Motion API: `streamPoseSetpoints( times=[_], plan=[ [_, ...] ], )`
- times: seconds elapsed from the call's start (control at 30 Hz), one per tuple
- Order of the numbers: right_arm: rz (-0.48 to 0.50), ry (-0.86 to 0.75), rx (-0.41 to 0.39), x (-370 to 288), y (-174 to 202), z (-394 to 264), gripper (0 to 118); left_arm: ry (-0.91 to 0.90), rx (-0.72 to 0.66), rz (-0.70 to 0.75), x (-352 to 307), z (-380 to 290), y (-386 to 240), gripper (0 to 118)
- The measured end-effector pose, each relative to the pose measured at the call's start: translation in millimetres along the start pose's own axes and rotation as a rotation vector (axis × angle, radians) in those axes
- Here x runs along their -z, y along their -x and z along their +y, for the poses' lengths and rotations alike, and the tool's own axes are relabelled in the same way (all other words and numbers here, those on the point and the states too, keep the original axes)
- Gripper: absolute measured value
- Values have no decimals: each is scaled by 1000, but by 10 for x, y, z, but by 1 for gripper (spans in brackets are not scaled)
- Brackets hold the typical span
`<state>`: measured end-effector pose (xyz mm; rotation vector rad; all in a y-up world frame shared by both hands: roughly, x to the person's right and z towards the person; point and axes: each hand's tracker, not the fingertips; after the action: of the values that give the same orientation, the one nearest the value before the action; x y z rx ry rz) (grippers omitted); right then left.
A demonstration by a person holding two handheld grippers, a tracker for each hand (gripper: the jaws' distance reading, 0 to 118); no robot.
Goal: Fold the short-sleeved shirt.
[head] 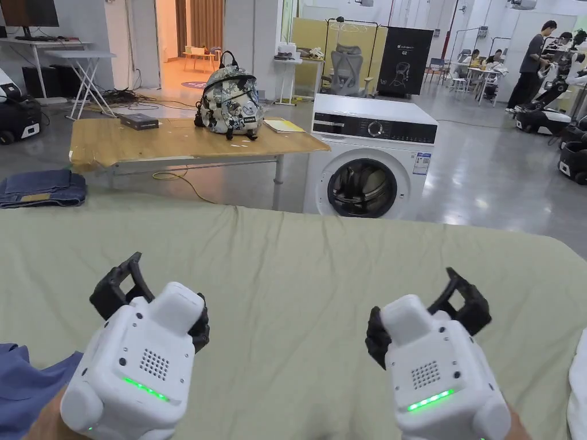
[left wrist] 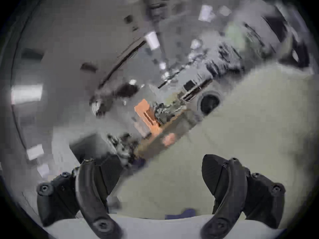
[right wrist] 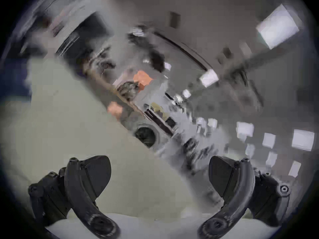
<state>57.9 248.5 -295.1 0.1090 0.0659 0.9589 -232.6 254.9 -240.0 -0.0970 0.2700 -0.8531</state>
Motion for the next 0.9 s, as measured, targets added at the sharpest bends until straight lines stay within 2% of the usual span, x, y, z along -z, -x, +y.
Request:
streamPoseSetpoints(
  times=[0.03,0.13,0.17,0.23,0.27,0.3,0.37,0.4,0.47,0.53,0.63,0.7,0.77,0.9],
  plan=[
    [-15,-16,-130,-32,54,17,114,-11,59,14,-20,9,-4,98],
    [-62,-36,-358,-49,178,-21,114,-23,182,41,-58,26,-24,98],
    [-59,-48,-365,-67,187,-29,114,-25,215,47,-66,23,-44,98],
    [-37,-53,-309,-117,195,4,114,-27,240,43,-147,71,-40,99],
    [-17,-40,-224,-106,185,9,114,-29,226,31,-174,83,-36,98],
    [-10,-22,-139,-81,171,9,114,-28,140,-14,-196,99,-26,98],
    [0,26,65,-81,132,54,114,-6,-106,-70,-98,32,83,98],
    [18,77,197,-63,101,64,114,12,-279,-86,-92,34,154,98],
    [39,133,390,-53,52,65,114,24,-589,-135,-84,-7,270,98],
    [53,179,608,-48,-1,47,114,25,-812,-136,-83,-82,335,98],
    [83,189,871,-54,-56,-20,114,22,-953,-129,10,-225,366,98],
    [56,210,969,-62,-68,-49,114,22,-963,-106,-7,-226,341,98],
    [5,224,1035,-59,-82,-90,114,14,-960,-97,-23,-232,321,98],
    [7,245,1060,-41,-114,-144,114,9,-955,-105,-41,-250,336,98]
  ],
)
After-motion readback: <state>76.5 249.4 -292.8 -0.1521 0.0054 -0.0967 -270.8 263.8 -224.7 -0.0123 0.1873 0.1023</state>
